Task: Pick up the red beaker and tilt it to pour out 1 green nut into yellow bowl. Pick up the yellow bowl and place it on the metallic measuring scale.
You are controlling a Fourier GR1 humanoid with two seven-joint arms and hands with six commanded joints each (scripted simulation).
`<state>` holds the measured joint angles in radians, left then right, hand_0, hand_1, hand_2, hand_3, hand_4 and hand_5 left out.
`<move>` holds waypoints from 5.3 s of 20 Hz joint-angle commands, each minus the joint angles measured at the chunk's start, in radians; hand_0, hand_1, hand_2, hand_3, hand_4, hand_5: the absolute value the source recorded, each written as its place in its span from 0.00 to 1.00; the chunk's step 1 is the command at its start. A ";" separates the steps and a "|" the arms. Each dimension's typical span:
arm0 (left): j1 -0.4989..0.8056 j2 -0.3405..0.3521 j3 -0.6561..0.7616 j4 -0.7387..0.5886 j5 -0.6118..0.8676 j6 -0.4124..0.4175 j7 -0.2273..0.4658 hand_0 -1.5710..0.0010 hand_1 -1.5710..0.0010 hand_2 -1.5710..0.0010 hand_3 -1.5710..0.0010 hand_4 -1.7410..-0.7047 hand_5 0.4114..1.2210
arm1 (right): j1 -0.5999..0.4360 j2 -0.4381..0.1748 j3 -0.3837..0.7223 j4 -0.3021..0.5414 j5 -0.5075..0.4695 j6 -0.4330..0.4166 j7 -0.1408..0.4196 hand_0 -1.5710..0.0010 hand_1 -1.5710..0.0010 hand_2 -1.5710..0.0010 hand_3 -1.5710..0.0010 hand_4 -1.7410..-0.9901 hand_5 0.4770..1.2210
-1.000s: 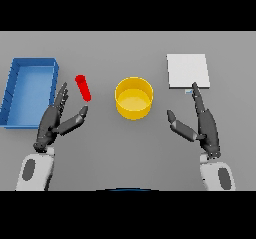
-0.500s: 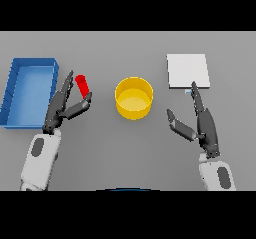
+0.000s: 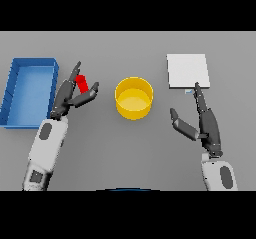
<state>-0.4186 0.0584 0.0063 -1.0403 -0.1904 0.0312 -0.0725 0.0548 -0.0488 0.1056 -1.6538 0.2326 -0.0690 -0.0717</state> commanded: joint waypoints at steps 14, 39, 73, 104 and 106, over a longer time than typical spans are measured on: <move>-0.115 -0.049 0.074 0.172 0.041 0.049 -0.082 0.46 0.44 0.43 0.47 0.19 0.72 | 0.025 0.002 0.015 -0.017 0.025 -0.008 -0.002 1.00 1.00 1.00 1.00 0.65 0.23; -0.191 0.097 -0.192 -0.045 -0.141 0.026 0.137 0.00 0.00 0.00 0.01 0.01 0.86 | 0.033 -0.016 0.015 -0.034 0.046 -0.011 0.005 1.00 1.00 1.00 1.00 0.65 0.27; -0.762 0.235 -1.083 0.234 -0.883 -0.295 0.086 0.00 0.00 0.00 0.01 0.00 1.00 | 0.034 0.038 0.005 -0.014 0.014 -0.033 0.006 1.00 1.00 1.00 1.00 0.62 0.17; -1.181 0.419 -0.785 0.777 -0.416 -0.153 0.113 0.00 0.00 0.01 0.13 0.01 1.00 | 0.007 0.032 -0.004 0.019 -0.009 -0.020 -0.037 1.00 1.00 1.00 1.00 0.69 0.15; -1.127 0.476 -0.709 0.796 -0.303 -0.104 0.083 0.00 0.00 0.00 0.11 0.00 1.00 | 0.005 0.026 0.000 0.031 0.002 -0.021 -0.064 1.00 1.00 1.00 1.00 0.69 0.15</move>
<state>-1.5445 0.5367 -0.7039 -0.2437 -0.4904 -0.0745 0.0108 0.0599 -0.0228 0.1059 -1.6233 0.2347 -0.0900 -0.1361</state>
